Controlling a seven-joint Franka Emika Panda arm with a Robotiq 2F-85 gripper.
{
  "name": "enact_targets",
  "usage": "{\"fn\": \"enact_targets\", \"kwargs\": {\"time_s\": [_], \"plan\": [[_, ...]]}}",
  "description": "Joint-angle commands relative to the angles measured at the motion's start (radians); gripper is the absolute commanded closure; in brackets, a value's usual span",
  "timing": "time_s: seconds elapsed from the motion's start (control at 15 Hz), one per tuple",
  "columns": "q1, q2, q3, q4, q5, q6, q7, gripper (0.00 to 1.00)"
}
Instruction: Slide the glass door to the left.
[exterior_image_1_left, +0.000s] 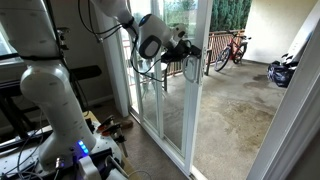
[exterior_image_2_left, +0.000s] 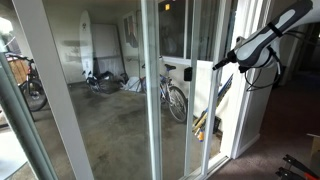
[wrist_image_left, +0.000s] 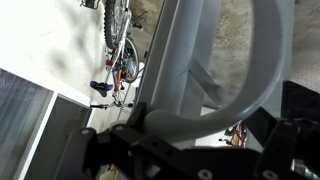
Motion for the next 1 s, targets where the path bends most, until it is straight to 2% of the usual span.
{"fn": "enact_targets", "kwargs": {"time_s": [0.0, 0.4, 0.93], "plan": [[0.071, 0.007, 0.039, 0.064, 0.183, -0.005, -0.202, 0.0], [0.125, 0.02, 0.047, 0.084, 0.366, -0.006, -0.364, 0.0], [0.171, 0.027, 0.058, 0.091, 0.429, -0.001, -0.415, 0.0]]}}
